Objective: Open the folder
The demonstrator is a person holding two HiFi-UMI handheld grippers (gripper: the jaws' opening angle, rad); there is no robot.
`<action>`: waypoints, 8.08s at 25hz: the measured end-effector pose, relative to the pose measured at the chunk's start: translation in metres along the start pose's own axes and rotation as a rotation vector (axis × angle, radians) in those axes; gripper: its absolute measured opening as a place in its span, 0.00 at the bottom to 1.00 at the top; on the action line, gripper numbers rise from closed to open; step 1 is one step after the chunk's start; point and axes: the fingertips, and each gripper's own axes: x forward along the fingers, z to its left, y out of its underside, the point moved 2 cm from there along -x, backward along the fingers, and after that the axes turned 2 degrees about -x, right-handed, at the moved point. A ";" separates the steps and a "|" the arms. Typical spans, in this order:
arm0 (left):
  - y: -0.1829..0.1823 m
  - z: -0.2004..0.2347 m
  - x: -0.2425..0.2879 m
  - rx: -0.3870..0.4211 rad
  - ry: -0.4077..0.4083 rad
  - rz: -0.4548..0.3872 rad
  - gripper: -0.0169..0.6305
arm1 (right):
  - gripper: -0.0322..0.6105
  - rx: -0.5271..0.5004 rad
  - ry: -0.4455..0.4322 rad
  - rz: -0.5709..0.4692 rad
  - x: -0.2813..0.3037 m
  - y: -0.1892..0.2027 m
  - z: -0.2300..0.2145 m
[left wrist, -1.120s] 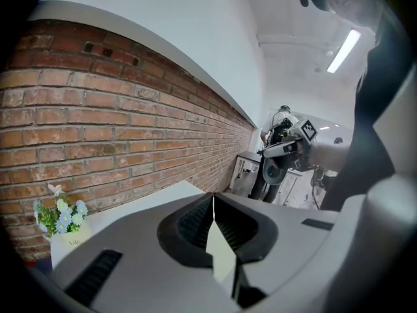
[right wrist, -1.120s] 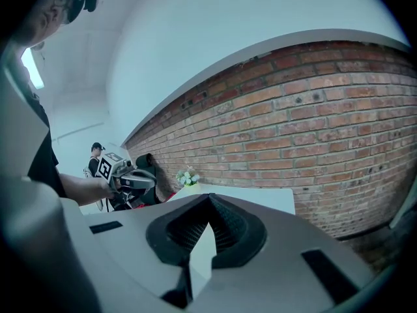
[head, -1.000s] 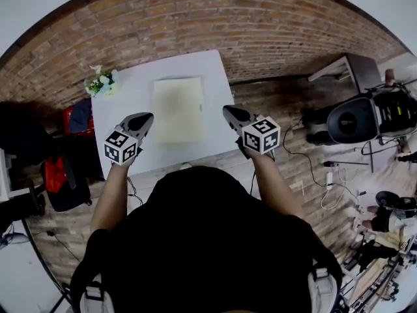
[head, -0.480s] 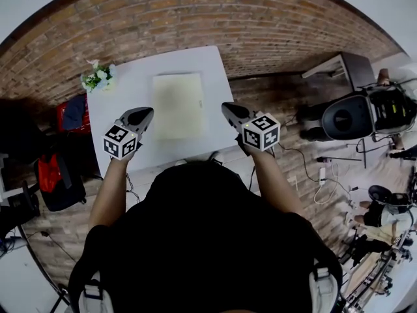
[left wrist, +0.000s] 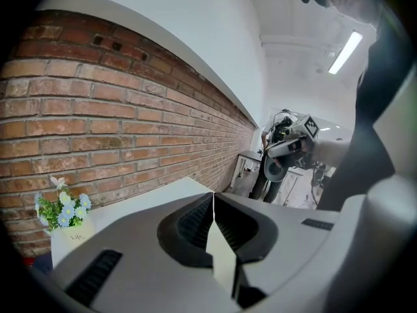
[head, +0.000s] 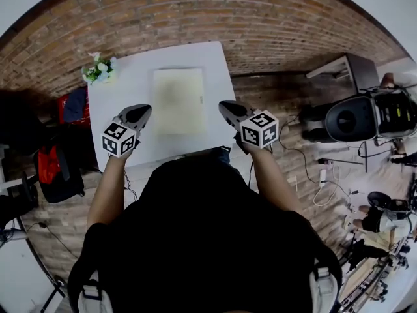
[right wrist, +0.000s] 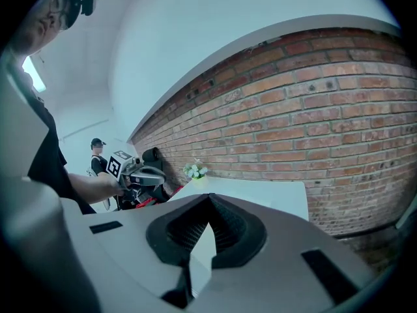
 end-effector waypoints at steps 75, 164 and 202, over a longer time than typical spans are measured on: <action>0.132 -0.097 0.171 0.383 -0.109 0.460 0.10 | 0.09 -0.019 -0.257 0.333 -0.012 0.130 -0.122; 0.155 -0.134 0.198 0.189 0.026 0.246 0.08 | 0.09 0.025 -0.287 0.405 -0.016 0.166 -0.111; 0.105 -0.132 0.154 -0.103 0.050 -0.017 0.10 | 0.09 -0.039 -0.390 0.529 0.038 0.167 -0.105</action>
